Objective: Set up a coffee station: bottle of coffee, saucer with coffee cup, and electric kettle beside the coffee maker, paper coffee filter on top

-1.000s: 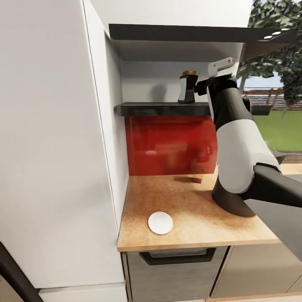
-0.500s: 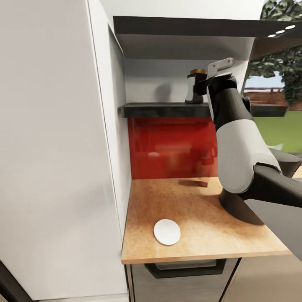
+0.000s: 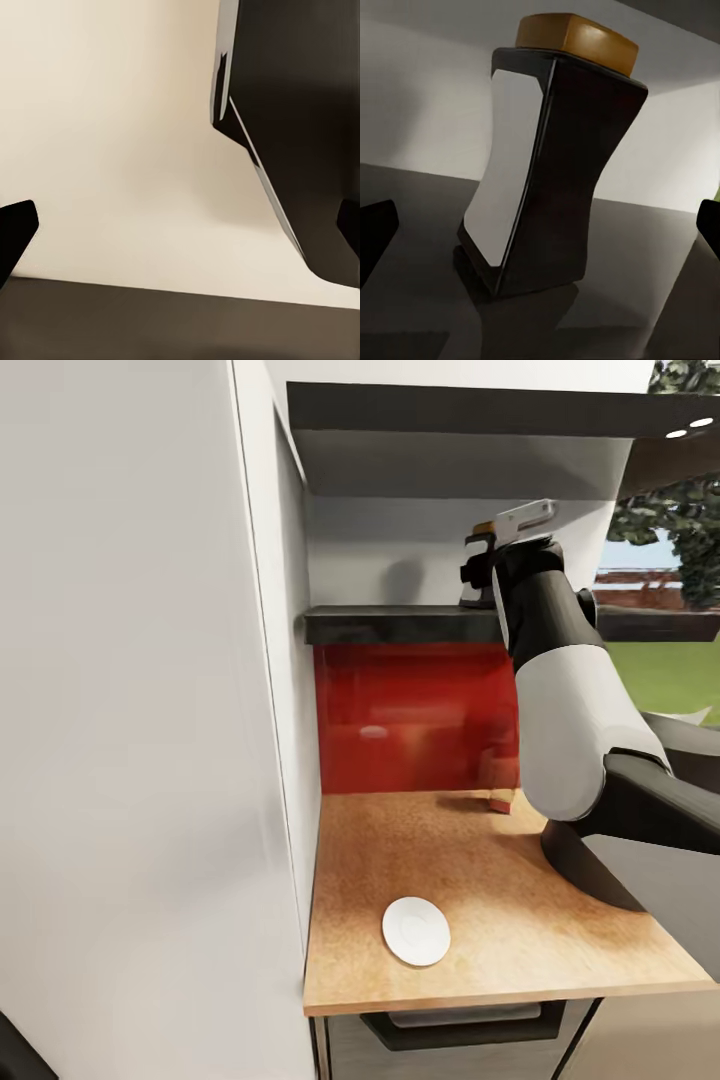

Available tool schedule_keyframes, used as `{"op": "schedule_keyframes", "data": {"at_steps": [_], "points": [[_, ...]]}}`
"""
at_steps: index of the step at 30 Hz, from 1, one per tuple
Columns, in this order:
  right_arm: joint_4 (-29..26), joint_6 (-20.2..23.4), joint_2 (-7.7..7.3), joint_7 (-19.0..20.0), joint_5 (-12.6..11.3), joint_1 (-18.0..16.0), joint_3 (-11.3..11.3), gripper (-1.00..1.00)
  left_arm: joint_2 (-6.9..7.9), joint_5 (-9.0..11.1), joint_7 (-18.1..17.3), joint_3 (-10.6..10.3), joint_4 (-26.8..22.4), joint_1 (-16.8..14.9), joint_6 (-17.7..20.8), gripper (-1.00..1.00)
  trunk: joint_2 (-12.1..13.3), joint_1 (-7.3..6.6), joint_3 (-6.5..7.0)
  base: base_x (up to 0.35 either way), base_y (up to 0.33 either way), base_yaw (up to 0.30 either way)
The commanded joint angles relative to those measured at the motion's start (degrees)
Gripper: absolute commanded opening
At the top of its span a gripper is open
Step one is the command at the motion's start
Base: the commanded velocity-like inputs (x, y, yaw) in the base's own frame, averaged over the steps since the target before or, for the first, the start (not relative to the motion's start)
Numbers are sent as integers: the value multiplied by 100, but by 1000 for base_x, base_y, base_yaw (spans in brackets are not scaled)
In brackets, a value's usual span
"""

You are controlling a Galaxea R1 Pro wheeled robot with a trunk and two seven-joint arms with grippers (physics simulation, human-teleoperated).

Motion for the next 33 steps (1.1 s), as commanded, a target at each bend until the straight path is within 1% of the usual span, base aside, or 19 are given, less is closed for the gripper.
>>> {"op": "schedule_keyframes", "data": {"at_steps": [1, 5, 12, 17, 26, 33], "points": [[-4, 10, 8, 28, 45, -4, -27, 100, 0, 4, 6, 28, -11, 4, 0, 100, -7, 3, -5, 28, 23, 0], [4, 8, 8, 28, 45, -4, -27, 100, 0, 4, 5, 28, -11, 4, 0, 100, -7, 3, -5, 19, 9, 0], [-5, 7, 8, 28, 48, -4, -35, 100, -1, 4, 8, 28, -11, 4, 0, 100, -7, 3, -5, 171, 0, 0], [-5, 7, 8, 28, 48, -4, -35, 100, 6, 4, 18, 31, -11, 4, 0, 100, -7, 3, -5, 71, -146, 0], [1, 7, 8, 28, 48, -4, -36, 100, 2, 4, 23, 28, -11, 4, 7, 100, -7, 3, -5, 11, -25, 0], [3, 7, 8, 28, 48, -4, -38, 100, 2, 5, 23, 28, -8, 4, 9, 100, -7, 3, -5, 81, -95, 0]]}}
